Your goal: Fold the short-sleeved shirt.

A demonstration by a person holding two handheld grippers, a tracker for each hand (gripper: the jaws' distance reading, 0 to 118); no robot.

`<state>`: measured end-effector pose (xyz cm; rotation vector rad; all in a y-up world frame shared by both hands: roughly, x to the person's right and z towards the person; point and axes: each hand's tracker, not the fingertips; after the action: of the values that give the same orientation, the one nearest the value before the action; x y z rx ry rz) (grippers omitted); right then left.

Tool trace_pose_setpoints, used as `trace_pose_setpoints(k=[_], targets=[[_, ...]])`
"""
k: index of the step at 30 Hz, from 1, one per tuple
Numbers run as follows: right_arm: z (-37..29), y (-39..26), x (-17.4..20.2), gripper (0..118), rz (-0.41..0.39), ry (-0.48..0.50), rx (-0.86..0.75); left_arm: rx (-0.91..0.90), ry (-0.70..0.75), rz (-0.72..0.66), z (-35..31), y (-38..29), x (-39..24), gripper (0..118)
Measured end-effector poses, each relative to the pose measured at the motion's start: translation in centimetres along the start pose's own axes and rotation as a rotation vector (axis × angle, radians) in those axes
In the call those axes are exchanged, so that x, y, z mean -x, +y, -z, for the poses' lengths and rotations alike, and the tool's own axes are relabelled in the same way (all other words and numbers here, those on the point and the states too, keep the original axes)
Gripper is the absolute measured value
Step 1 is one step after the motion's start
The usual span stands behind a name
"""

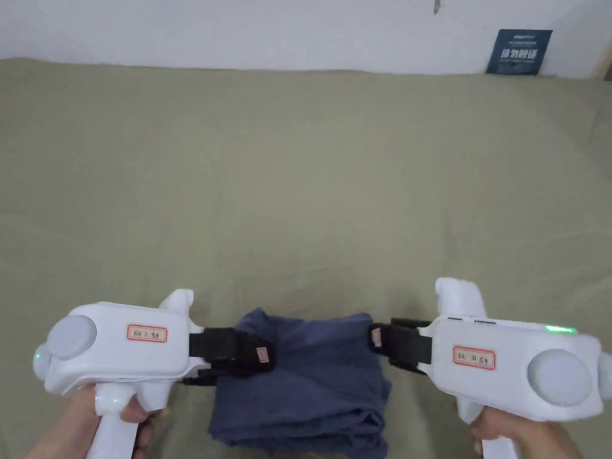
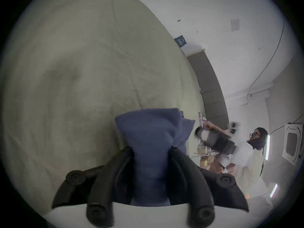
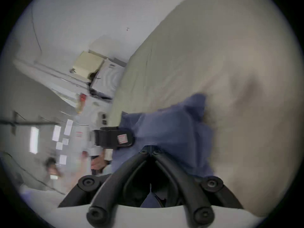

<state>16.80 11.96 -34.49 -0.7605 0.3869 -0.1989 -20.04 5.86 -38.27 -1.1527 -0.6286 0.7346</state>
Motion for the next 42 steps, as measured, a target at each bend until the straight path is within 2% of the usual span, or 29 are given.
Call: trace_pose_setpoints(k=[1,2,4,6,10,12,15,20,24,34,36,42], targets=[[-1.8,-0.3,1.5,0,-0.117,-0.154,-0.168,-0.002,0.007,0.011,-0.2,0.0,-0.1,30],[-3.1,-0.6,2.6,0,-0.189,-0.246,-0.299,-0.004,0.008,0.016,-0.2,0.0,-0.1,30],[-4.5,-1.3,4.1,0,-0.272,-0.377,-0.431,-0.005,0.009,0.019,-0.4,0.0,0.1,30],[-5.0,-1.9,4.7,0,-0.316,-0.438,-0.488,-0.004,0.016,0.03,-0.7,0.0,0.1,30],[-5.1,-2.6,5.7,0,-0.33,-0.47,-0.508,-0.006,0.027,0.046,-1.9,0.2,0.1,30],[-4.9,-2.3,6.1,0,-0.318,-0.467,-0.485,-0.012,0.033,0.045,-2.6,0.1,0.0,30],[-4.3,-1.7,6.3,0,-0.249,-0.404,-0.462,-0.02,0.054,0.044,-3.9,0.6,0.7,30],[-2.9,-0.1,8.0,0,-0.243,-0.377,-0.447,-0.03,0.067,0.043,-7.2,1.3,2.0,30],[-1.4,0.7,10.2,0,-0.269,-0.354,-0.445,-0.04,0.089,0.036,-11.5,2.4,4.3,30],[5.0,2.0,18.5,0,-0.322,-0.23,-0.416,-0.088,0.225,-0.012,-27.5,6.3,12.7,30],[6.5,2.2,20.3,0,-0.324,-0.184,-0.407,-0.095,0.243,-0.024,-29.8,7.0,14.4,30],[10.9,2.6,25.6,0,-0.316,-0.136,-0.383,-0.109,0.302,-0.056,-35.0,8.4,18.6,30]])
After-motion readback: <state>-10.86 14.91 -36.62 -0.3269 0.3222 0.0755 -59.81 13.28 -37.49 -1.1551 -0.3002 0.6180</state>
